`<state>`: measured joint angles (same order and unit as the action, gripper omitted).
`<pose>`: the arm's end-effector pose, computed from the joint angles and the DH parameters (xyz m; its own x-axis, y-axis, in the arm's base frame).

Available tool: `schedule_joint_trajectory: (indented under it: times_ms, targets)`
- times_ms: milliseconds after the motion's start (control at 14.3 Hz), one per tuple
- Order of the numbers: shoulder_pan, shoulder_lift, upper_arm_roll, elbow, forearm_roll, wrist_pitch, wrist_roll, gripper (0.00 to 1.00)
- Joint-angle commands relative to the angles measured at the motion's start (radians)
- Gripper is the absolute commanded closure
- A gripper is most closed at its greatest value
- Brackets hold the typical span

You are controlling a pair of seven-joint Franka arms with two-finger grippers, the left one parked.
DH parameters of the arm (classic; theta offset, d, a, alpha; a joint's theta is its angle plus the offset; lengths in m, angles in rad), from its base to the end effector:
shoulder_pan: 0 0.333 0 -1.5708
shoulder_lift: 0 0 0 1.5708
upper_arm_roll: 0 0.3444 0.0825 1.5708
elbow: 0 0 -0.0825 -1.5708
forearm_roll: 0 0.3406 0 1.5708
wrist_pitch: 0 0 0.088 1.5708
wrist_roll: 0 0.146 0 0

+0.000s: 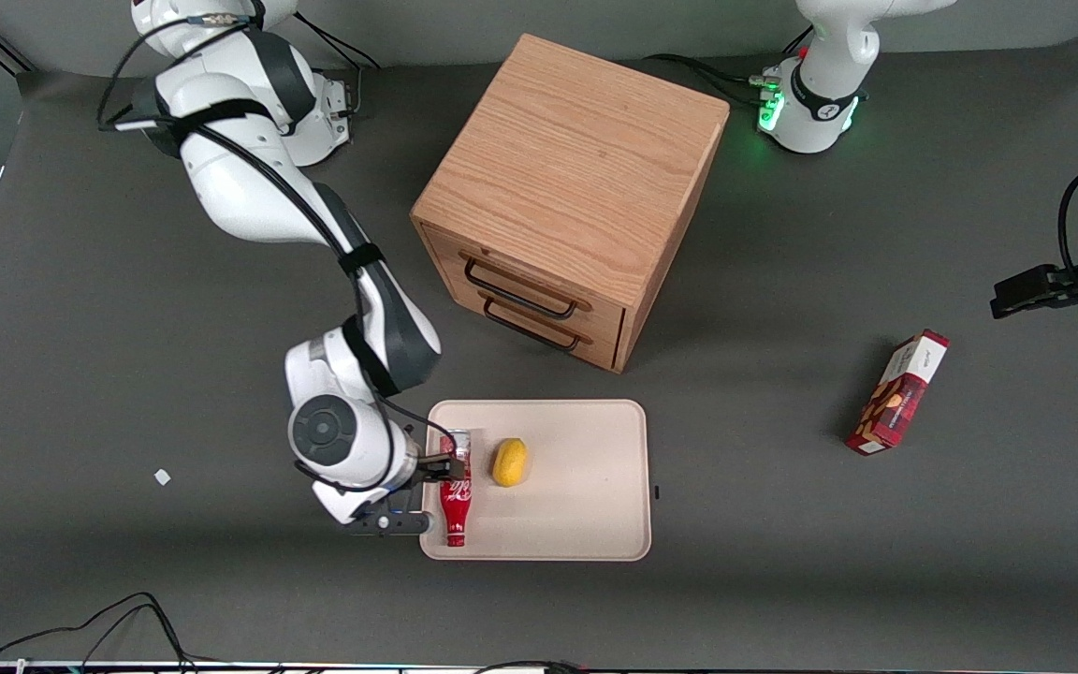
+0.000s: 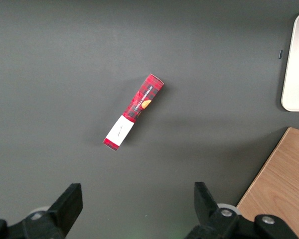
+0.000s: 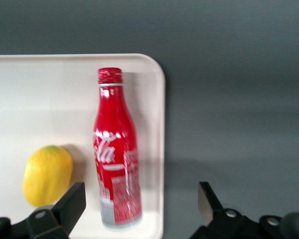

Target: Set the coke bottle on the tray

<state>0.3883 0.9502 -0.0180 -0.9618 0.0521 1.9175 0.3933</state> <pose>0.7098 0.2870 0.2845 0.9994 -0.0329 -0.0082 -0.0331 -0.9989 -0.0339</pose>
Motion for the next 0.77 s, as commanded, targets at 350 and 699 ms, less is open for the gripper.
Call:
schedule_joint_trajectory:
  times_ms: [350,699]
  targets:
    - [-0.150,-0.489,0.012,-0.489,0.015,-0.155,-0.160,0.00]
    - [-0.220,-0.804,0.003,-0.809,0.009,-0.121,-0.256,0.00]
